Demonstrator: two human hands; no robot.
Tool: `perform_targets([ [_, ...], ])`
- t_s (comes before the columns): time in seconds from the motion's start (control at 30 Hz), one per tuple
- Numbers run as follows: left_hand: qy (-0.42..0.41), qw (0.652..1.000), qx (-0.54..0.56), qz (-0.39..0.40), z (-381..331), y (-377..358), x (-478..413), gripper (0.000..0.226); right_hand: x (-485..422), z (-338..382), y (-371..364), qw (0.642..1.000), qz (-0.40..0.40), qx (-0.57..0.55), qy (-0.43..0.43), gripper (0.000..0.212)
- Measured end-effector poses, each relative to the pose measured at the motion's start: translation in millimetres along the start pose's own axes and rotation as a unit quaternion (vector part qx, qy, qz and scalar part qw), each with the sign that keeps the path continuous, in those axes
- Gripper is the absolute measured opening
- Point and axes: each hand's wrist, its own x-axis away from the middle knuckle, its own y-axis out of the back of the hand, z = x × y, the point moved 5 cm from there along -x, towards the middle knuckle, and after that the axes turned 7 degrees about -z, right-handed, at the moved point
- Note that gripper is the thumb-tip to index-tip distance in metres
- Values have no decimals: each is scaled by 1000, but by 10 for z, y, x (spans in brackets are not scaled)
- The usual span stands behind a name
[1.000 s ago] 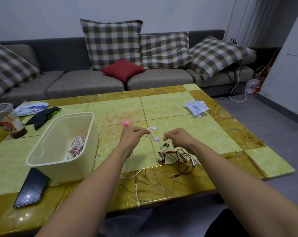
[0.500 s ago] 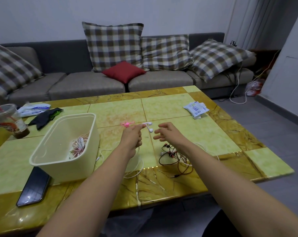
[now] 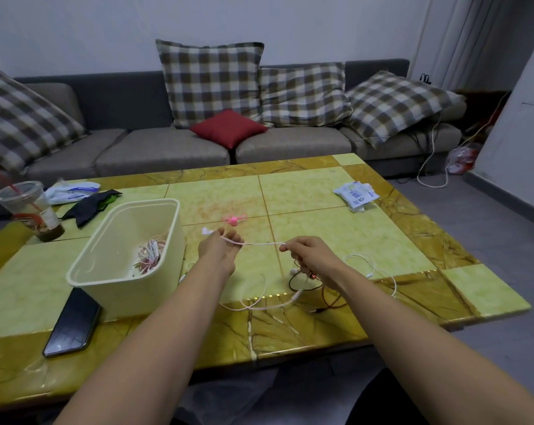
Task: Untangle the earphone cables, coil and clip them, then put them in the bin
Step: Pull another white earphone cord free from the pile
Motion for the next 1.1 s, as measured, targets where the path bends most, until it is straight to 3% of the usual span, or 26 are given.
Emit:
perform_targets([
  [0.07,7,985,-171,-23,50,182,-39,23,30,26,18,998,-20,55,26,21],
  [0.17,-13,899,-437,22,126,340,34,29,-4,64,-4,984,-75,149,56,20],
  [0.27,-231,775,-587,32,72,283,141,19,-39,64,-100,967,-72,227,89,19],
  [0.3,-300,745,-593,59,87,224,232,12,-20,58,-155,963,-50,247,98,19],
  [0.37,-346,710,-591,162,216,92,356,32,44,75,-272,955,2,274,115,18],
  [0.47,-296,736,-559,241,395,79,416,21,124,63,-298,956,-11,263,127,22],
  [0.57,-284,746,-558,227,424,242,396,32,117,-10,-114,971,-120,180,104,19],
  [0.67,-268,794,-504,208,397,387,323,36,118,-38,54,966,-203,132,90,19],
  [0.77,-226,843,-440,210,411,450,308,36,107,-77,102,956,-221,173,86,21],
  [0.83,-212,858,-416,214,429,458,331,34,81,-103,134,936,-235,246,94,23],
  [0.93,-208,873,-387,212,465,440,364,31,98,-48,18,906,-170,350,168,50],
  [1.0,-215,875,-376,217,490,404,394,30,167,-4,-194,934,-58,289,199,55],
  [1.1,-240,876,-360,215,481,361,467,30,264,-41,-393,964,75,211,144,38],
])
